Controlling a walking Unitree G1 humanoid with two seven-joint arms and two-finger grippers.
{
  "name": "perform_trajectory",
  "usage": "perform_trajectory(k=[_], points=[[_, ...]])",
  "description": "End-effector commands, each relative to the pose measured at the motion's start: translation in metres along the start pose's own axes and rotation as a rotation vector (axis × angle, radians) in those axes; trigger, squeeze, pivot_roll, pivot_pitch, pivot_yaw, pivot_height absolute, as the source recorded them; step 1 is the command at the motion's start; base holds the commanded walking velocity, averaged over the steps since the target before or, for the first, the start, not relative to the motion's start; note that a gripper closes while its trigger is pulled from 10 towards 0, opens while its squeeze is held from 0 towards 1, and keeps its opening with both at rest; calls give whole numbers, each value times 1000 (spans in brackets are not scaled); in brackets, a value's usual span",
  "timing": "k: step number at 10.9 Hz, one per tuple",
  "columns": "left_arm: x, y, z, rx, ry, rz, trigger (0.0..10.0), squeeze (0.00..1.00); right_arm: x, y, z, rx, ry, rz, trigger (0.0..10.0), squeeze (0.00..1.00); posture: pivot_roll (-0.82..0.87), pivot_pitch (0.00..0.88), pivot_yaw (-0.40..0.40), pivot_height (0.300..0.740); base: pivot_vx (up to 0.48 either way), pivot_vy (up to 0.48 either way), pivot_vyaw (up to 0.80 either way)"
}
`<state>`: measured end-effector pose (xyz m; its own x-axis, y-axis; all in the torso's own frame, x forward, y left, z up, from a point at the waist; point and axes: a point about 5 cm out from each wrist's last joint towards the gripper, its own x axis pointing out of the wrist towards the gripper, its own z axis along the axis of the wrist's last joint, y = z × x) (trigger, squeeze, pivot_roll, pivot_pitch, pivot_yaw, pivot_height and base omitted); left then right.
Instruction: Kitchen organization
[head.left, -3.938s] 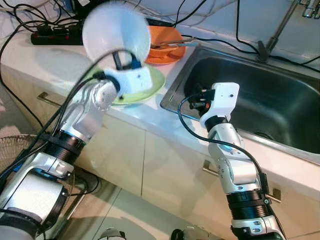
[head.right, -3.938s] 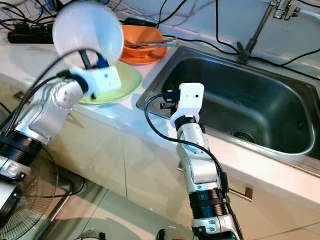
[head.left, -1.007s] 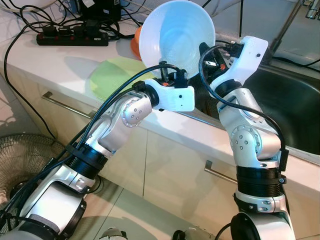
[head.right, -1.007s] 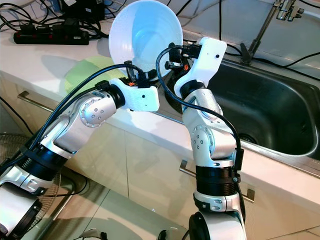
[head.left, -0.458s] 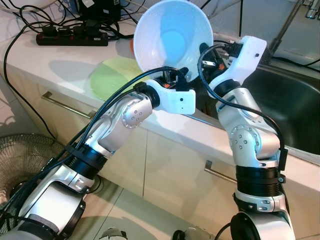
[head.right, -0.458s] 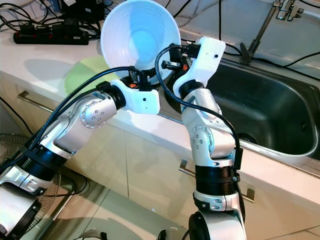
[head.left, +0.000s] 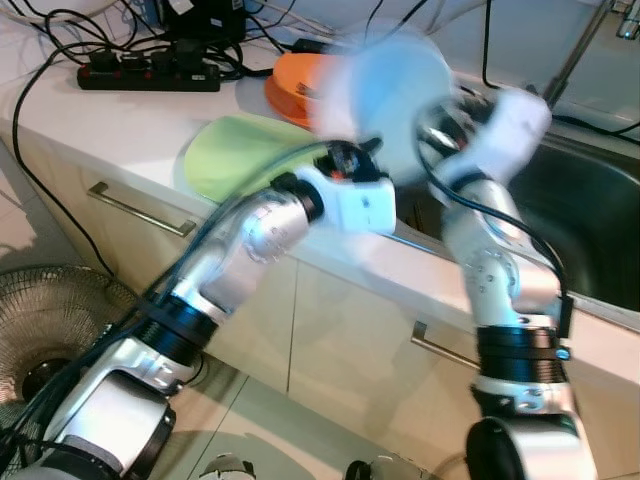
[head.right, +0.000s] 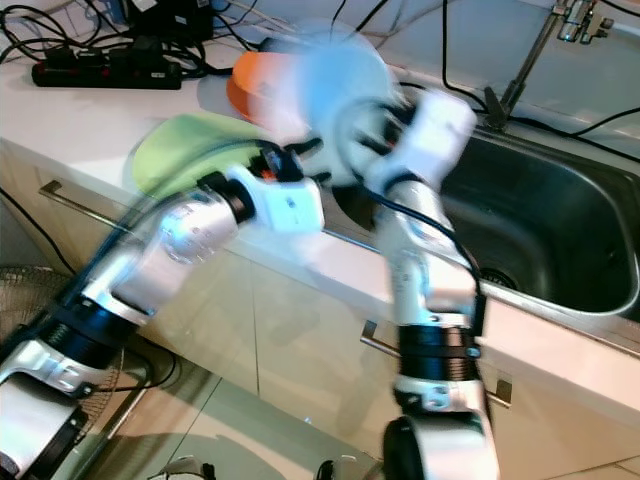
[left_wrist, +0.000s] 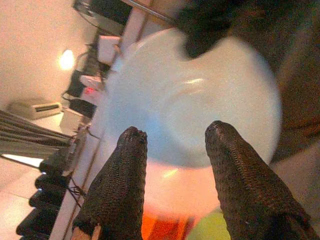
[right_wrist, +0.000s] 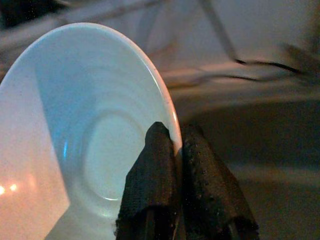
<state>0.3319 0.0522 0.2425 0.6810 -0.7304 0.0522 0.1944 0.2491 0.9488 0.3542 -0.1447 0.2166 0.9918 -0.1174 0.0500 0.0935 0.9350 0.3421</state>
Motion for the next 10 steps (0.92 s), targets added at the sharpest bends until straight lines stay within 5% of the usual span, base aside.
perform_trajectory(k=[1, 2, 5, 7, 8, 10], points=[[0, 2, 5, -19, -23, 13, 10000, 0, 1, -6, 11, 2, -59, -40, 0, 0, -31, 40, -67, 719, 0, 0, 0], [-1, -2, 2, -105, -14, 25, 10000, 0, 5, -18, 11, -11, -63, -115, 9569, 0, -28, 40, -69, 719, 0, 0, 0], [-6, -17, -11, -404, 54, 50, 10000, 0, 13, -45, 5, -145, -64, -228, 10000, 0, -27, 40, -70, 719, 0, 0, 0], [-9, -28, -9, -699, 65, 35, 10000, 0, 17, -57, -5, -235, -46, -270, 10000, 0, -26, 41, -72, 719, 0, 0, 0], [-12, -35, -6, -914, 69, 35, 10000, 0, 21, -63, -10, -299, -43, -285, 10000, 0, -22, 44, -75, 719, 0, 0, 0], [-16, -41, -8, -1023, 105, 30, 10000, 0, 27, -67, -17, -386, -21, -284, 10000, 0, -16, 50, -81, 719, 0, 0, 0]])
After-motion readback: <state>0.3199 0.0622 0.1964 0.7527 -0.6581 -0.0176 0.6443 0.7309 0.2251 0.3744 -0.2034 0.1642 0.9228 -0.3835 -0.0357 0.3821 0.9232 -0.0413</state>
